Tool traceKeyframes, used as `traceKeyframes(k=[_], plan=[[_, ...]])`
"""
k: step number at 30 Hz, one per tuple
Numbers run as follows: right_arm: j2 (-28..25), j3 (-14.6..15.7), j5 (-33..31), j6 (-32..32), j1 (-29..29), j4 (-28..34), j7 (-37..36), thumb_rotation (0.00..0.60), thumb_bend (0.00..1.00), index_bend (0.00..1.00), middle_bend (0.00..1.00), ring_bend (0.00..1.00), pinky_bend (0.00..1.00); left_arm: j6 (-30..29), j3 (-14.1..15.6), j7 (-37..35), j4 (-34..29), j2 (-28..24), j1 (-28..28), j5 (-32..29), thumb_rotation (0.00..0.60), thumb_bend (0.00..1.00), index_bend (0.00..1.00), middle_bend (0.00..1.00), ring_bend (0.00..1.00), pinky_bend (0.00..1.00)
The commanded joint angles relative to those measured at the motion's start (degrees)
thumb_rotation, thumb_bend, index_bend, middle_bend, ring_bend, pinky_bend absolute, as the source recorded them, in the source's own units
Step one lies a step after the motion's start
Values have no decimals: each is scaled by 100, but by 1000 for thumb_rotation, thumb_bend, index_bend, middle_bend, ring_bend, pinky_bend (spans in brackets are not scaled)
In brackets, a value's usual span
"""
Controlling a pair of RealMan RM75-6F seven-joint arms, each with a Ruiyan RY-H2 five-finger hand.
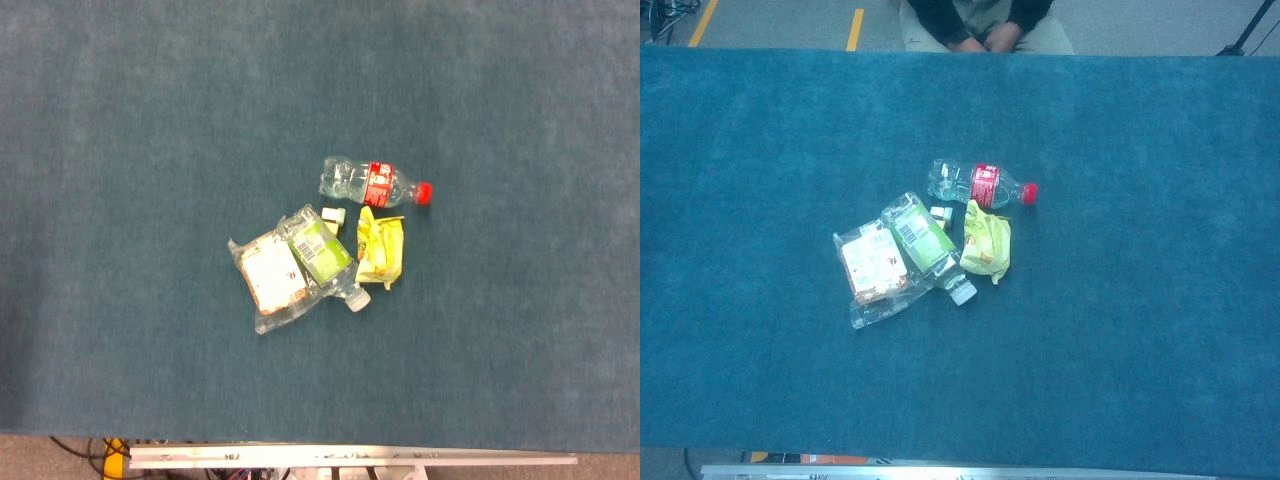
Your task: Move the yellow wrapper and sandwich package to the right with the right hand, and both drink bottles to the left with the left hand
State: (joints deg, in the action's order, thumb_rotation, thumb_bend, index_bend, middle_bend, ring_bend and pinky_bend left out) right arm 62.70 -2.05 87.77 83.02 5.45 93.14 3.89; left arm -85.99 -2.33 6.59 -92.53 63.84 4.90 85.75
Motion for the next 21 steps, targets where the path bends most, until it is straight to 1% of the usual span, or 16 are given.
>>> traceKeyframes(k=[1,6,13,19,21], plan=[[10,-5,-15,-21,9,-20,-13,600,100,472,428,381,413,1,2,23,3,19,0,-6,600,394,261,248,163,136],[-2,22,31,-50,23,-45,-53,600,100,472,428,381,412,49,-3,66,5,62,40,10,600,394,261,245,164,136],[-45,2,203,-101,145,22,-162,600,100,472,428,381,413,-31,14,103,-32,44,14,81,600,394,261,244,163,136],[-3,-73,563,-406,556,222,-113,600,96,471,428,381,412,-118,43,144,-75,33,-43,118,600,394,261,244,164,136],[2,-103,697,-574,745,333,-75,600,56,464,428,381,413,-139,48,154,-94,17,-54,135,600,394,261,244,164,136]])
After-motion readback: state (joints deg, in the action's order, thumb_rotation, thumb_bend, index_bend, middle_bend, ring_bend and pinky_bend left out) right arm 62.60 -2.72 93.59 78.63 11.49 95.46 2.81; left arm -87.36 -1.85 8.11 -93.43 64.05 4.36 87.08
